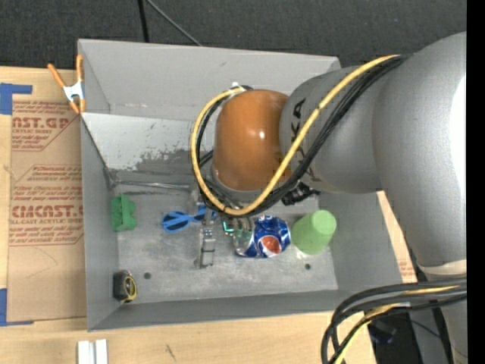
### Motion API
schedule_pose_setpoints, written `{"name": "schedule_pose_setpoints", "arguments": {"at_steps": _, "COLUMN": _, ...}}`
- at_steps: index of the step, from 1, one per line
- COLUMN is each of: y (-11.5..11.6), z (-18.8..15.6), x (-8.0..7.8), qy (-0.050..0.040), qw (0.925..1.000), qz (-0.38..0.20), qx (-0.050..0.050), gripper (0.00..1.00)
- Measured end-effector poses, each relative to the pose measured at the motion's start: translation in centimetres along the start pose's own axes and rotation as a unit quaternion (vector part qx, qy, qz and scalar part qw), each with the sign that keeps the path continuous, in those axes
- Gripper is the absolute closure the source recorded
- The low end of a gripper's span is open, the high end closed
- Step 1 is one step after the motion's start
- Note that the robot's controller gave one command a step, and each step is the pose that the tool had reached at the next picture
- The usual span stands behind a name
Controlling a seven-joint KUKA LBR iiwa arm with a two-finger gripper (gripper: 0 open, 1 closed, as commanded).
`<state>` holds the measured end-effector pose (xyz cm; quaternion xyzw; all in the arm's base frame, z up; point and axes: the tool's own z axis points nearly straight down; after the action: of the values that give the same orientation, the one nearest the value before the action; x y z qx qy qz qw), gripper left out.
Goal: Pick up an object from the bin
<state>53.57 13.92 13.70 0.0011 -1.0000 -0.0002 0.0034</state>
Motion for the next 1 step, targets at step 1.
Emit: {"name": "schedule_pose_setpoints", "arguments": {"at_steps": 1, "y": -1.73, "z": 7.1, "x": -4.13, "qy": -0.0025, "qw": 0.9997, "qz": 0.024, "qx": 0.0, "gripper": 0.0}}
